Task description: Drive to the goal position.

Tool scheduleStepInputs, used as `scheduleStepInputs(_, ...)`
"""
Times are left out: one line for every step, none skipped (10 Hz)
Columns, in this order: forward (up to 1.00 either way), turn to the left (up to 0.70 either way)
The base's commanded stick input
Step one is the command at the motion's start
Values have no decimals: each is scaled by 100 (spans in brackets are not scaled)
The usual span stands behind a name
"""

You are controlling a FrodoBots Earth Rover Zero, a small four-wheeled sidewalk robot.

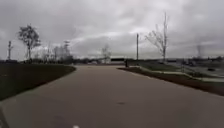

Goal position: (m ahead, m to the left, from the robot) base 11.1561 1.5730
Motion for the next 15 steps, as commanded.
scheduleStepInputs(100, 18)
scheduleStepInputs(100, 34)
scheduleStepInputs(100, 9)
scheduleStepInputs(100, 1)
scheduleStepInputs(100, 0)
scheduleStepInputs(100, 11)
scheduleStepInputs(100, 40)
scheduleStepInputs(100, 40)
scheduleStepInputs(100, 40)
scheduleStepInputs(100, 0)
scheduleStepInputs(100, 0)
scheduleStepInputs(100, 0)
scheduleStepInputs(100, 1)
scheduleStepInputs(100, 3)
scheduleStepInputs(100, 34)
